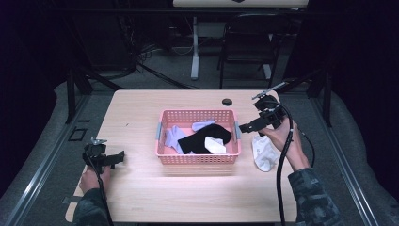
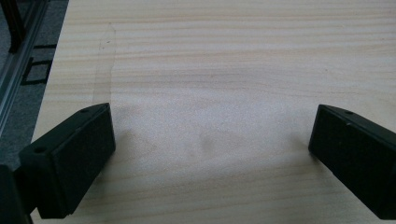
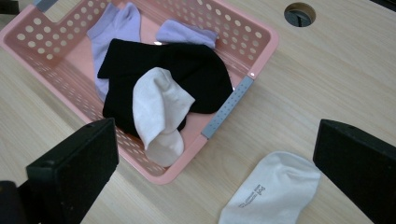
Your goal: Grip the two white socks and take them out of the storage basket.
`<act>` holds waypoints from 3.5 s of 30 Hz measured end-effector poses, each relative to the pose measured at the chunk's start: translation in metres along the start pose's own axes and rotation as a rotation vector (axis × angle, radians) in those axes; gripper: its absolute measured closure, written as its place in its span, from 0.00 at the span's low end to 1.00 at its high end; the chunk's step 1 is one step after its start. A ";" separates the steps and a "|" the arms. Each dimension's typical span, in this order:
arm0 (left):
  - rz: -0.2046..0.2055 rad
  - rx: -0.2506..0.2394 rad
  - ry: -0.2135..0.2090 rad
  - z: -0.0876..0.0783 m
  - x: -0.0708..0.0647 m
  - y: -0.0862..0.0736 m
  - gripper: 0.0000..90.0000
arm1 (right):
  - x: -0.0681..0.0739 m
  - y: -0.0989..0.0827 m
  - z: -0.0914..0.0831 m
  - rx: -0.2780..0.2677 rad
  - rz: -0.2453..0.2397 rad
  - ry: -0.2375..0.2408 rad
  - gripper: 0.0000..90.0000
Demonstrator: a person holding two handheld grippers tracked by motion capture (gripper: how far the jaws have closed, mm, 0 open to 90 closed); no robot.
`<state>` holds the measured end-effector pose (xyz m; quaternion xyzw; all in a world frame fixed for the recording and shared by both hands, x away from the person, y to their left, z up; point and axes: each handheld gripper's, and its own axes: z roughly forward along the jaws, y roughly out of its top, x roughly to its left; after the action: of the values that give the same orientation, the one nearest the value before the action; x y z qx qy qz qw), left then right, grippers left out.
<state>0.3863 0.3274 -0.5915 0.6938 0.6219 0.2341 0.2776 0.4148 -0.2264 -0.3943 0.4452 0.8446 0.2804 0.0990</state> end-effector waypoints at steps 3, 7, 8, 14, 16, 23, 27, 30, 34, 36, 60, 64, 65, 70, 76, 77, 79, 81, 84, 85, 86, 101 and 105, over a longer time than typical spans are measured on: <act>0.001 0.000 0.000 0.000 0.000 0.000 0.00 | 0.003 0.003 0.003 0.001 -0.009 0.006 0.00; 0.000 0.000 0.000 0.000 0.000 0.000 0.00 | 0.009 0.009 0.006 0.003 -0.020 0.015 0.00; 0.000 0.000 0.000 0.000 0.000 0.000 0.00 | 0.009 0.010 0.007 0.002 -0.021 0.017 0.00; 0.000 0.000 0.000 0.000 0.000 0.000 0.00 | 0.017 0.015 0.013 0.004 -0.035 0.037 0.00; 0.000 0.000 0.000 0.000 0.000 0.000 0.00 | 0.018 0.016 0.015 -0.004 -0.039 0.045 0.00; 0.000 0.000 0.000 0.000 0.000 0.000 0.00 | 0.028 0.022 0.024 0.025 -0.060 0.048 0.03; 0.000 0.000 0.000 0.000 0.000 0.000 0.00 | 0.032 0.027 0.028 0.030 -0.065 0.052 0.05; 0.000 0.000 0.000 0.000 0.000 0.000 0.00 | 0.037 0.029 0.035 0.045 -0.074 0.063 0.05; 0.000 0.000 0.000 0.000 0.000 0.000 0.00 | 0.041 0.032 0.044 0.071 -0.077 0.080 0.05; 0.000 0.000 0.000 0.000 0.000 0.000 0.00 | 0.042 0.032 0.051 0.074 -0.070 0.092 0.05; 0.000 0.000 0.000 0.000 0.000 0.000 0.00 | 0.053 0.012 0.132 0.311 -0.069 0.082 0.21; 0.000 0.000 0.000 0.000 0.000 0.000 0.00 | 0.054 0.010 0.143 0.344 -0.062 0.068 0.25; 0.000 0.000 0.000 0.000 0.000 0.000 0.00 | 0.053 0.009 0.145 0.351 -0.062 0.069 0.25; 0.000 0.000 0.000 0.000 0.000 0.000 0.00 | 0.049 0.005 0.154 0.382 -0.051 0.054 0.40; 0.000 0.000 0.000 0.000 0.000 0.000 0.00 | 0.050 0.003 0.157 0.389 -0.023 0.064 0.76; 0.000 0.000 0.000 0.000 0.000 0.000 0.00 | 0.050 0.003 0.156 0.392 -0.026 0.064 0.81; 0.001 0.001 0.000 0.000 0.000 0.000 0.00 | 0.050 0.005 0.154 0.404 -0.044 0.066 0.88; 0.000 0.000 0.000 0.000 0.000 0.000 0.00 | 0.051 0.006 0.151 0.385 -0.055 0.066 0.91; 0.001 0.001 0.000 0.000 0.000 0.000 0.00 | 0.054 0.008 0.141 0.337 -0.047 0.080 0.92; 0.000 0.000 0.000 0.000 0.000 0.000 0.00 | 0.054 0.010 0.136 0.332 -0.054 0.080 0.92; 0.001 0.001 -0.001 0.000 0.000 0.000 0.00 | 0.055 0.012 0.132 0.316 -0.052 0.083 0.92; 0.001 0.001 0.000 0.000 0.000 0.000 0.00 | 0.063 0.036 0.076 0.170 -0.100 0.081 0.92; 0.001 0.001 0.000 0.000 0.000 0.000 0.00 | 0.064 0.040 0.065 0.133 -0.104 0.081 0.92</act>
<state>0.3864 0.3275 -0.5914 0.6942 0.6217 0.2338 0.2774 0.4326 -0.1322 -0.4204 0.3948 0.8866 0.2358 0.0492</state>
